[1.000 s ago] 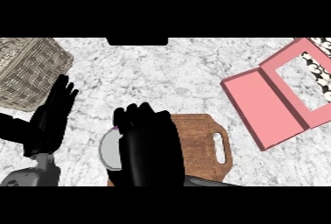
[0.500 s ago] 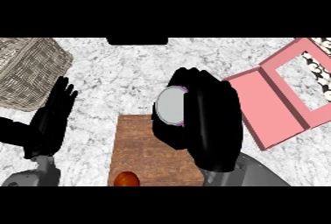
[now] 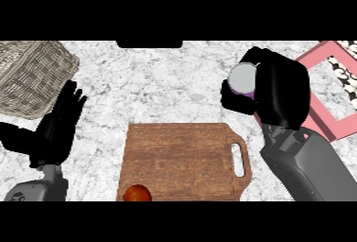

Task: Pick the can from the cutting board and place it in the cardboard box

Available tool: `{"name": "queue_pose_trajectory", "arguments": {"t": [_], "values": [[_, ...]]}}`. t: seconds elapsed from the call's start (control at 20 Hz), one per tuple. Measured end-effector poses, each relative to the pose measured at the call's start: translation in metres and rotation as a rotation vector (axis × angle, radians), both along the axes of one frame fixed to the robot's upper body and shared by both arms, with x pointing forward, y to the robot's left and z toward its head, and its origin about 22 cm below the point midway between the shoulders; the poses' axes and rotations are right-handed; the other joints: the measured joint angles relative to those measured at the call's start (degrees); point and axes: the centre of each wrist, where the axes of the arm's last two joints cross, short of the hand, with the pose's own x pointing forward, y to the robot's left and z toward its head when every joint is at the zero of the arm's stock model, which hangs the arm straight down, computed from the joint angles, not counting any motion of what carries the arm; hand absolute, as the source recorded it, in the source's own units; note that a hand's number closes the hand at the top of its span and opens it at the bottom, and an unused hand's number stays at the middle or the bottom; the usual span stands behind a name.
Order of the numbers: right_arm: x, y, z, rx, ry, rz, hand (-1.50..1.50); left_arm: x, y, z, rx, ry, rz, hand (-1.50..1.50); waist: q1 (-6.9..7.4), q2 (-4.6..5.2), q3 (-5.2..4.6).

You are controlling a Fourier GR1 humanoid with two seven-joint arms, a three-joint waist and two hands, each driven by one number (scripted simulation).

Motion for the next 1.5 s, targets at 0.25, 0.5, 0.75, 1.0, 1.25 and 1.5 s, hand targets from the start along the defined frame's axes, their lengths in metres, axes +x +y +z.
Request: {"name": "queue_pose_trajectory", "arguments": {"t": [0.25, 0.5, 0.75, 1.0, 1.25, 1.5], "values": [[0.024, -0.037, -0.019, -0.055, 0.031, -0.03, 1.5, 0.002, 0.001, 0.004, -0.001, 0.002, 0.001, 0.0, 0.14, 0.0, 0.0], [0.049, -0.067, -0.048, -0.178, 0.201, -0.068, 1.5, 0.0, -0.001, 0.004, 0.004, -0.002, -0.007, 0.0, 0.65, 0.21, -0.04], [0.065, -0.091, -0.071, -0.21, 0.449, -0.101, -1.5, 0.004, -0.002, 0.003, 0.006, -0.009, -0.01, 0.0, 0.57, 0.21, -0.03], [0.077, -0.117, -0.091, -0.121, 0.384, -0.062, -1.5, 0.003, -0.007, 0.006, 0.002, -0.006, -0.02, 0.0, 0.68, 0.2, 0.04], [0.076, -0.121, -0.078, -0.009, 0.1, 0.014, -1.5, 0.001, -0.004, 0.007, 0.002, -0.008, -0.011, 0.0, 0.41, 0.11, 0.08], [0.074, -0.13, -0.06, 0.21, -0.067, 0.059, -1.5, -0.002, -0.005, 0.003, 0.001, 0.001, 0.003, 0.0, 0.0, -0.07, 0.05]]}}
